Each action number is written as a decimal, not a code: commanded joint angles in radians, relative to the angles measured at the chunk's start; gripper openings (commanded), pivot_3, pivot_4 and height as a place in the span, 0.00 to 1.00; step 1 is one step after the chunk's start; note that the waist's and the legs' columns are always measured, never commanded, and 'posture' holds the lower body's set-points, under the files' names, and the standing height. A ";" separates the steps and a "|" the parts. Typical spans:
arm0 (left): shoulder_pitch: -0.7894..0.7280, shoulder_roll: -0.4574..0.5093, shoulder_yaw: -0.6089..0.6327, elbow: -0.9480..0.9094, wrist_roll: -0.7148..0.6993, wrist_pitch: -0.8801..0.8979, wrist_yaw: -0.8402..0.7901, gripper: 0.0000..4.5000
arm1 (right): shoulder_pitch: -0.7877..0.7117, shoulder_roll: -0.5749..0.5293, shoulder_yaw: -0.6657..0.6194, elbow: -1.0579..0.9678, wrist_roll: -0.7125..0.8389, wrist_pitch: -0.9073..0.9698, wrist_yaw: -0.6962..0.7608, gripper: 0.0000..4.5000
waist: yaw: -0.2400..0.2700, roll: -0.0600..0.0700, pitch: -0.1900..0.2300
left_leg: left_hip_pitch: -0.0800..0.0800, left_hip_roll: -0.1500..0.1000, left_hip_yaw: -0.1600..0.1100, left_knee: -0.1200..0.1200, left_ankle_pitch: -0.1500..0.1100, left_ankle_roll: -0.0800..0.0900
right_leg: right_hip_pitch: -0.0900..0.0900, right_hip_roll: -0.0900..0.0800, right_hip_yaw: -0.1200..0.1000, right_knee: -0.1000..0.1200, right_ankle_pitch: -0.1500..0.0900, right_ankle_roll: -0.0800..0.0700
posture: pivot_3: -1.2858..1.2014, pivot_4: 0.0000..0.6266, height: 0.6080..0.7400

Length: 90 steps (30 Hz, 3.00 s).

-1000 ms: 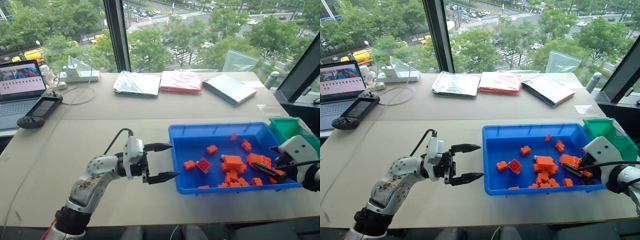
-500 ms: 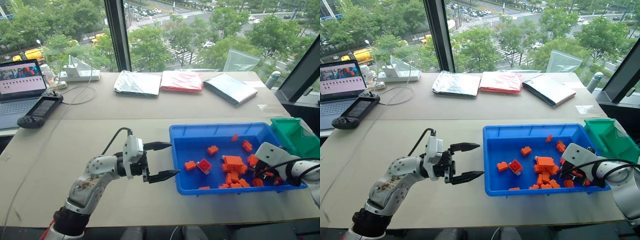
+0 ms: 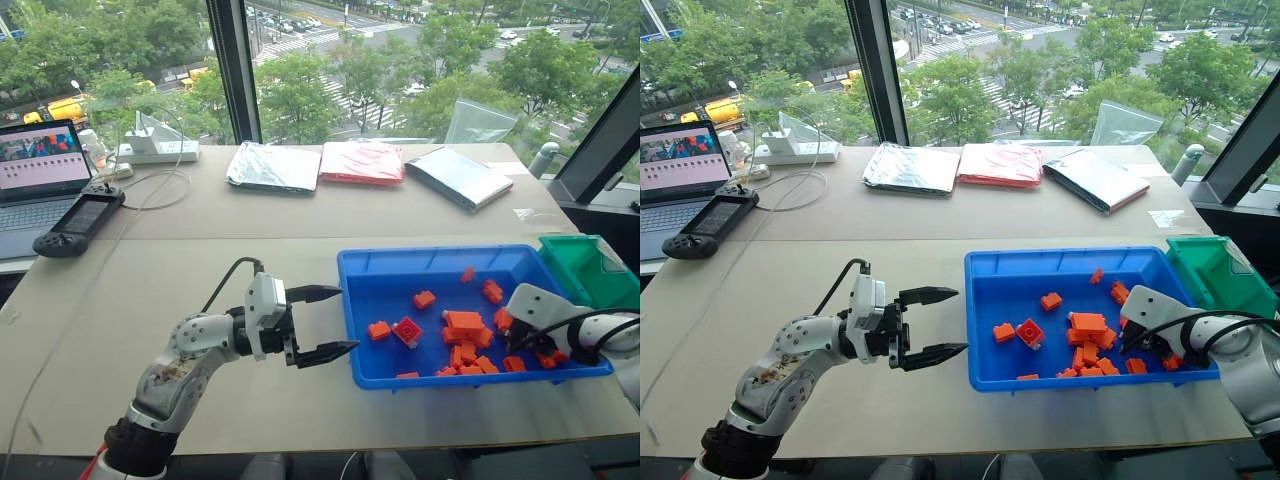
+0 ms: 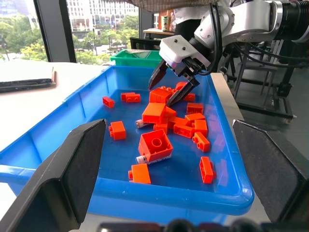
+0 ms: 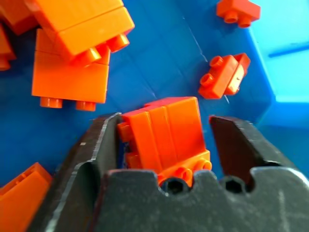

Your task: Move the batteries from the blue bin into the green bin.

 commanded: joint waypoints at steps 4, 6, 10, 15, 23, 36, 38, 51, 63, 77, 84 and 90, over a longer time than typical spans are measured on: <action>0.006 0.003 0.004 -0.024 0.002 -0.009 0.005 1.00 | -0.003 0.007 -0.014 0.002 -0.016 -0.012 0.005 0.45 | 0.000 0.000 0.000 | 0.000 0.000 0.000 0.000 0.000 0.000 | 0.000 0.000 0.000 0.000 0.000 0.000 | 0.52 0.24 1.00; 0.005 0.003 0.004 -0.020 0.004 -0.010 0.004 1.00 | -0.002 0.009 -0.018 0.001 -0.019 -0.010 -0.001 0.45 | 0.000 0.000 0.000 | 0.000 0.000 0.000 0.000 0.000 0.000 | 0.000 0.000 0.000 0.000 0.000 0.000 | 0.52 0.24 1.00; 0.003 0.004 0.001 -0.012 0.009 -0.013 0.000 1.00 | -0.005 0.011 -0.041 -0.009 -0.020 -0.003 -0.021 0.45 | 0.000 0.000 0.000 | 0.000 0.000 0.000 0.000 0.000 0.000 | 0.000 0.000 0.000 0.000 0.000 0.000 | 0.52 0.24 1.00; -0.003 0.001 -0.003 -0.002 0.014 -0.013 -0.001 1.00 | -0.034 0.041 -0.125 -0.032 0.014 0.035 -0.053 0.45 | 0.000 0.000 0.000 | 0.000 0.000 0.000 0.000 0.000 0.000 | 0.000 0.000 0.000 0.000 0.000 0.000 | 0.52 0.24 1.00; -0.013 -0.001 -0.001 -0.003 0.004 0.005 0.007 1.00 | -0.176 0.168 -0.244 -0.064 0.178 0.283 -0.088 0.45 | -0.001 0.001 0.000 | 0.000 0.000 -0.001 0.000 0.000 0.000 | -0.001 0.001 0.001 0.001 0.000 0.000 | 0.52 0.24 1.00; -0.008 0.002 -0.002 0.004 0.022 -0.001 0.013 1.00 | -0.363 0.265 -0.165 0.220 0.097 0.267 -0.258 0.80 | -0.001 0.002 0.000 | -0.002 -0.002 0.001 -0.001 0.000 0.000 | -0.003 0.000 0.001 0.001 0.000 0.000 | 0.52 0.24 1.00; -0.003 0.003 0.000 0.001 0.023 -0.001 0.015 1.00 | -0.365 0.260 -0.168 0.199 0.102 0.266 -0.256 0.95 | -0.001 0.002 0.000 | -0.002 -0.002 0.000 -0.001 0.000 0.000 | -0.003 0.000 0.001 0.001 0.000 0.000 | 0.52 0.24 1.00; 0.020 0.008 0.000 -0.003 0.028 -0.005 0.015 1.00 | -0.028 -0.036 -0.333 -0.198 0.270 0.404 0.128 0.99 | 0.009 0.005 0.001 | -0.003 -0.001 0.000 -0.001 0.000 0.001 | -0.003 -0.001 0.000 0.000 0.000 0.000 | 0.52 0.24 1.00; 0.027 -0.001 -0.007 -0.003 0.036 -0.009 0.015 1.00 | 0.059 -0.103 -0.218 -0.223 0.208 0.381 0.157 0.99 | -0.001 0.005 0.001 | 0.000 0.000 0.001 0.000 0.000 0.001 | -0.001 0.000 0.001 0.001 0.000 0.000 | 0.52 0.24 1.00; 0.054 0.009 0.003 -0.018 0.037 -0.016 0.018 1.00 | 0.096 -0.093 -0.195 -0.168 0.123 0.304 0.096 0.99 | -0.002 0.005 0.001 | -0.001 0.000 0.000 0.000 0.000 0.001 | -0.001 0.001 0.000 0.000 0.000 0.000 | 0.52 0.24 1.00; 0.054 0.013 0.001 -0.007 0.039 -0.026 0.011 1.00 | 0.079 -0.061 -0.167 -0.149 0.101 0.300 0.057 0.99 | 0.000 0.005 0.001 | -0.001 0.000 0.000 0.000 0.000 0.001 | -0.001 0.000 0.000 0.000 0.000 0.000 | 0.52 0.24 1.00; 0.051 0.015 0.002 -0.010 0.035 -0.021 0.013 1.00 | 0.079 -0.038 -0.168 -0.143 0.098 0.305 0.042 0.60 | 0.000 0.005 0.001 | -0.001 0.000 0.000 0.000 0.000 0.001 | -0.001 0.000 0.000 0.000 0.000 0.000 | 0.52 0.24 1.00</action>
